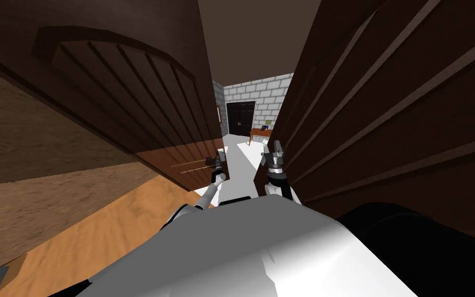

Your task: Push the door open

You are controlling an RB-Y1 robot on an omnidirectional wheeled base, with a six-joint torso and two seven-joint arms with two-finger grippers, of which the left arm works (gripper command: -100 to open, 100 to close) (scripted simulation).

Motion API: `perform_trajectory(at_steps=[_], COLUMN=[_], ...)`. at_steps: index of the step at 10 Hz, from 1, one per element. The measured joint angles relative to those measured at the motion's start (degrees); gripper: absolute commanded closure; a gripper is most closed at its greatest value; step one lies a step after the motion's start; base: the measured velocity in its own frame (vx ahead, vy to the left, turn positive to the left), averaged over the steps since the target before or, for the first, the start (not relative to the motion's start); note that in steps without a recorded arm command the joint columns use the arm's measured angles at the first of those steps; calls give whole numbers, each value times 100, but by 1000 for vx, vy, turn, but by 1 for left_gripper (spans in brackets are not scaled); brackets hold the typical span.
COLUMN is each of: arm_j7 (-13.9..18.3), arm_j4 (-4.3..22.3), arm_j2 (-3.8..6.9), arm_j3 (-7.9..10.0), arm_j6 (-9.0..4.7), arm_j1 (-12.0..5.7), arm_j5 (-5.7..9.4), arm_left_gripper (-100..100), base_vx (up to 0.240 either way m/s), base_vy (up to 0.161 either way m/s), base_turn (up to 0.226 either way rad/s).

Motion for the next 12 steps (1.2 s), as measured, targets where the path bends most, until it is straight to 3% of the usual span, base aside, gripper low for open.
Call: perform_trajectory(at_steps=[2, 3, 5, 8, 10, 11, 12], arm_j7=[-133, -149, -145, -49, -1, 17, 20], arm_j4=[73, 76, 39, 147, 157, 139, 135], arm_j2=[-142, -150, 51, 183, 120, 25, 13], arm_j3=[-42, -44, -26, -3, 17, 16, 16], arm_j6=[-105, -113, -100, -143, -148, -159, -161], arm_j1=[-55, -57, -28, -89, -91, -60, -58], arm_j5=[205, 216, 207, 176, 160, 145, 143], arm_left_gripper=[-100, -100, -100, -100, -100, -100, 100], base_vx=[-65, 73, 207, 239, 214, 85, -5], base_vy=[-24, 32, 14, 21, 7, 0, 1], base_turn=[-44, -12, -27, -26, -25, -3, 9])
